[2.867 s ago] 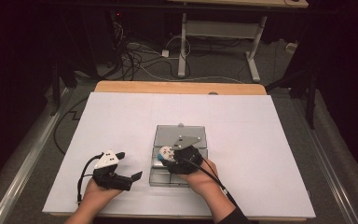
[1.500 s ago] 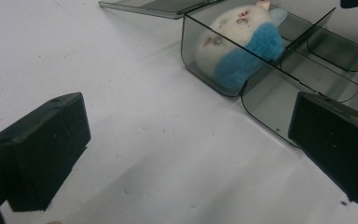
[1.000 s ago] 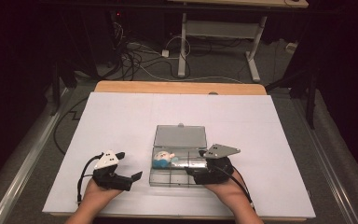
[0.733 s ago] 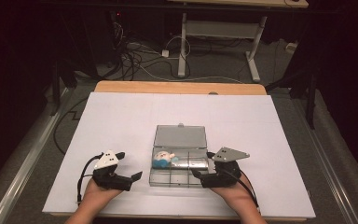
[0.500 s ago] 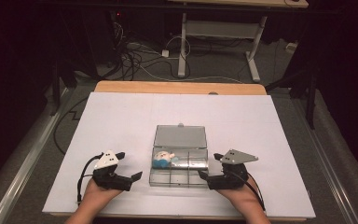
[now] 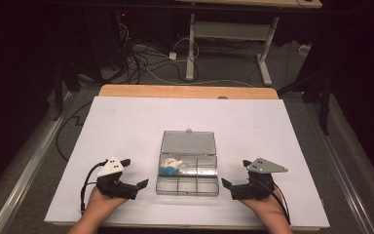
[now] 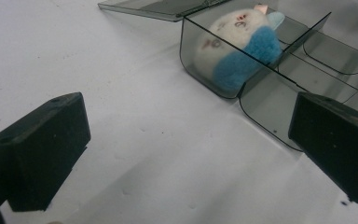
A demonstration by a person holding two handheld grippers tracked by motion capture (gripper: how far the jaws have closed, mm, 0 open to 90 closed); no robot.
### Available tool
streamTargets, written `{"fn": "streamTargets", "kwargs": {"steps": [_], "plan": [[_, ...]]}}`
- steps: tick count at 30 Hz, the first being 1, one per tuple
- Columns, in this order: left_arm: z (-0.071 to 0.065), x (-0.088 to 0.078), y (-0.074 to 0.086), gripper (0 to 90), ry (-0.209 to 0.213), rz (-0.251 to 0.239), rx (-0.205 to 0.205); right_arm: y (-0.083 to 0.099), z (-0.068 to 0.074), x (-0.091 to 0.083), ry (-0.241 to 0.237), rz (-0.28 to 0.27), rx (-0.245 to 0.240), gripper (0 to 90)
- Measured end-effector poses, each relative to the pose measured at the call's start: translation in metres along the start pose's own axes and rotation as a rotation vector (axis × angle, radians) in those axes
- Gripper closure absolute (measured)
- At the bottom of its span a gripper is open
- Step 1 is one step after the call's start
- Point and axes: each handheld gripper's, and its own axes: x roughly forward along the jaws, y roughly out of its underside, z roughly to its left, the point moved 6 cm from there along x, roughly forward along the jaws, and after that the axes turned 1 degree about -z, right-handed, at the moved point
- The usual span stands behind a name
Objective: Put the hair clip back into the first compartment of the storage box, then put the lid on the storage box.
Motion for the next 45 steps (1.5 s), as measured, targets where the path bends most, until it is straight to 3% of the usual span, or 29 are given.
{"fn": "streamTargets", "kwargs": {"steps": [7, 20, 25, 31, 38, 45], "plan": [[0.001, -0.001, 0.0, 0.0, 0.004, -0.004, -0.005, 0.005, -0.011, -0.006, 0.048, -0.005, 0.016, 0.4], [0.005, 0.0, -0.002, 0.0, 0.001, -0.003, -0.048, 0.014, -0.022, 0.008, 0.062, 0.027, 0.029, 0.4], [0.005, 0.004, -0.005, 0.0, -0.015, 0.006, -0.039, 0.016, -0.023, 0.008, 0.076, 0.031, 0.032, 0.3], [0.009, 0.007, -0.016, 0.0, -0.036, -0.032, -0.045, 0.017, -0.025, 0.01, 0.081, 0.038, 0.034, 0.3], [0.014, 0.016, -0.02, 0.0, -0.014, -0.006, -0.084, 0.014, -0.024, 0.014, 0.088, 0.037, 0.029, 0.3], [0.017, 0.024, -0.026, 0.0, 0.013, -0.002, -0.079, 0.003, -0.022, 0.018, 0.092, 0.015, 0.025, 0.3]]}}
